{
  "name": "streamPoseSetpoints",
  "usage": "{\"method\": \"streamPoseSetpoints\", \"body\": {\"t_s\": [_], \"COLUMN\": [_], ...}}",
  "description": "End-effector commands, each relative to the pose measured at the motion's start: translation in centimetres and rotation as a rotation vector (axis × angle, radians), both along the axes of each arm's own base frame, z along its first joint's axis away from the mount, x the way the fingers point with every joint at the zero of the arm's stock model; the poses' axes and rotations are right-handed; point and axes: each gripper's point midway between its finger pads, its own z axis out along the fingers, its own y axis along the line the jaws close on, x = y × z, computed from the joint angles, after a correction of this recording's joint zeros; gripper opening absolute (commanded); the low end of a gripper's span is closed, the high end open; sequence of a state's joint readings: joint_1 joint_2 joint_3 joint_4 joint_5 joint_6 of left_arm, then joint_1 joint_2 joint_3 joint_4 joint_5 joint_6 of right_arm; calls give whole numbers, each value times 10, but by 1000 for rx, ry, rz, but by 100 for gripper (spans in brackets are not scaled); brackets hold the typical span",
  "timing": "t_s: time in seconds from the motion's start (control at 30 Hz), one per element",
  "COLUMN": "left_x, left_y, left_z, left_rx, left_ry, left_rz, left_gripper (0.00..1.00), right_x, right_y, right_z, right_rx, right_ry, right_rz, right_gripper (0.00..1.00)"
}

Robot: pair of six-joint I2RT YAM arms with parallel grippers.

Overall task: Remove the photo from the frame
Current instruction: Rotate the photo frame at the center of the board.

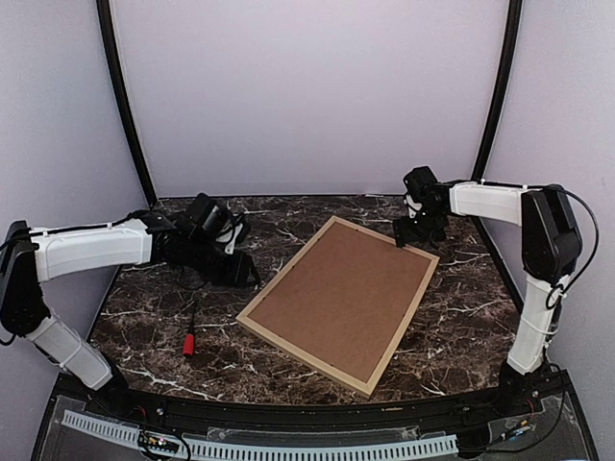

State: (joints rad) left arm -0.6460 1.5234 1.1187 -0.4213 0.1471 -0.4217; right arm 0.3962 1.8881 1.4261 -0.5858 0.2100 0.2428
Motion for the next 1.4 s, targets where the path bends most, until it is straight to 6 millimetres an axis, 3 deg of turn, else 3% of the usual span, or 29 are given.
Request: {"method": "streamPoseSetpoints", "body": {"t_s": [0.0, 0.13, 0.27, 0.43, 0.57, 0.7, 0.83, 0.97, 1.07, 1.17, 1.27, 1.37], "left_x": [-75, -113, -136, -141, -135, -120, -92, -58, -36, -11, 13, 30], "left_y": [7, 11, 7, 1, -5, -8, -4, 10, 27, 45, 60, 73], "left_z": [-28, -47, -68, -95, -103, -112, -120, -122, -120, -117, -111, -113], "left_rx": [-45, -56, -76, -60, -59, -27, 37, 77, 99, 122, 165, 231], "left_ry": [204, 292, 371, 442, 433, 393, 327, 268, 219, 157, 102, 75], "left_rz": [27, 11, -24, -14, -10, 12, 71, 138, 166, 201, 206, 217], "left_gripper": [44, 39, 37, 34, 33, 33, 32, 30, 30, 30, 30, 30], "right_x": [20, 32, 31, 17, 0, -21, -52, -88, -127, -152, -159, -149], "right_y": [-19, -14, -14, -12, -4, 5, 17, 41, 68, 81, 77, 56], "right_z": [-13, -21, -37, -57, -58, -52, -50, -41, -34, -22, -15, -19], "right_rx": [30, 175, 243, 313, 376, 459, 579, 740, 786, 796, 754, 606], "right_ry": [50, 86, 137, 209, 236, 262, 305, 347, 391, 396, 381, 341], "right_rz": [22, 63, 58, 50, 62, 69, 58, 81, 159, 202, 198, 134], "right_gripper": [88, 89, 89, 89, 88, 87, 86, 84, 83, 81, 79, 78]}}
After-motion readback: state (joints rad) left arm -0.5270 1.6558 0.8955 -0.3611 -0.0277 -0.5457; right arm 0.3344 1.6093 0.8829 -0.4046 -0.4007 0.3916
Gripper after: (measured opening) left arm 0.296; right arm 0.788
